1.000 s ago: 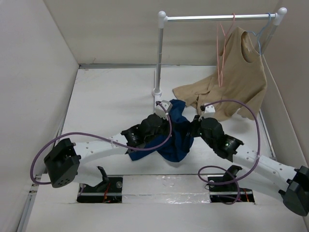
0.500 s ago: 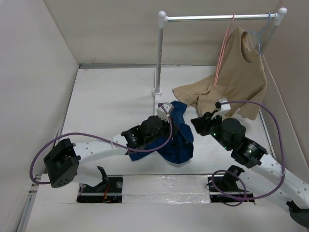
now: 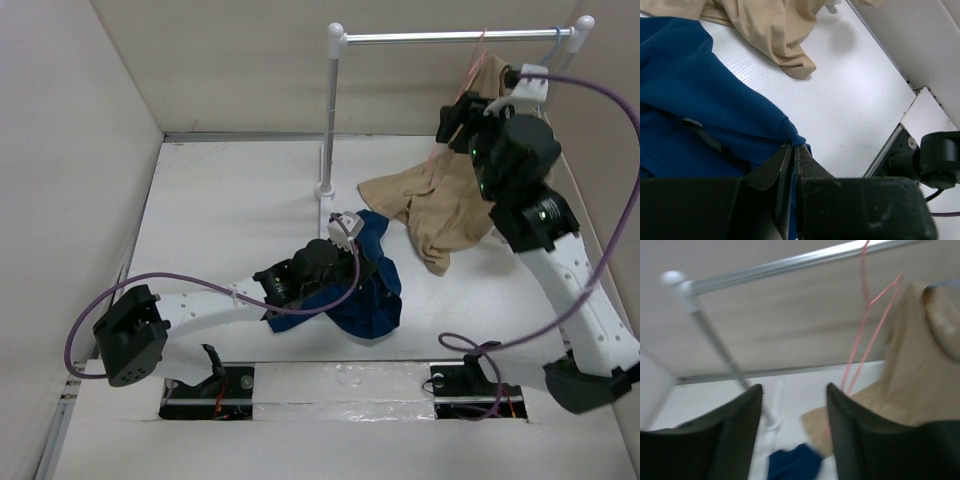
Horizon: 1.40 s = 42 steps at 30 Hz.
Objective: Place the t-shirt on the hanger
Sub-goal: Pick up the hanger from the clothesline.
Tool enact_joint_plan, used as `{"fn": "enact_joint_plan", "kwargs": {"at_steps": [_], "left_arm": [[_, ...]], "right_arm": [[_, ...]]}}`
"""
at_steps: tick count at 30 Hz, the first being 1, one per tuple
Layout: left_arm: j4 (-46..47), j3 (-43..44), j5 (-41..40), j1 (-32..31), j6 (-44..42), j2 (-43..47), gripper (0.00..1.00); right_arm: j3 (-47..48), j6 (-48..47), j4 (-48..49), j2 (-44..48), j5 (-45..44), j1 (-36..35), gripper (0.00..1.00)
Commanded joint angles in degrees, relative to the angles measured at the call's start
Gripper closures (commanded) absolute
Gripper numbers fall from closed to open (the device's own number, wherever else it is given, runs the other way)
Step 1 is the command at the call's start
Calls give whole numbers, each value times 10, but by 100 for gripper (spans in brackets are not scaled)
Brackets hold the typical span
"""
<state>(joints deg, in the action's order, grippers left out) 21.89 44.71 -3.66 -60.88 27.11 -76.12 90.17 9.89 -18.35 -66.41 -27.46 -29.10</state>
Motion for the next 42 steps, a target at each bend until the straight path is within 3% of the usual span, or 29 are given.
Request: {"fn": "enact_joint_plan", "kwargs": {"at_steps": [1,6,11,17,23,27,32,39,42], "left_arm": [[48,12,15,-6,2,4,100],[54,-1,25,-6,-2,9,100],[55,-17,30,-6,-5,20,100],[57,-33,27,-6,-5,37,100],[57,-41,25,-6,-5,43,100],[56,-38,26,-6,-7,38,100],[61,-32,30,-6,-7,26,100],[54,-20,21,-6,-10,23,100],[52,-9,13,-6,-14,21,100]], "right_arm": [[87,-40,-70,-78,20,81,32],[161,-37,-70,-183,30,137,30],[198,-35,-58,-252,54,164,43],[193,-28,-35,-280,66,176,57],[177,-23,-23,-293,72,181,56],[140,-24,0,-273,57,181,82],[101,-30,15,-234,47,181,100],[63,-50,37,-143,61,181,100],[34,-47,60,-88,145,206,100]]}}
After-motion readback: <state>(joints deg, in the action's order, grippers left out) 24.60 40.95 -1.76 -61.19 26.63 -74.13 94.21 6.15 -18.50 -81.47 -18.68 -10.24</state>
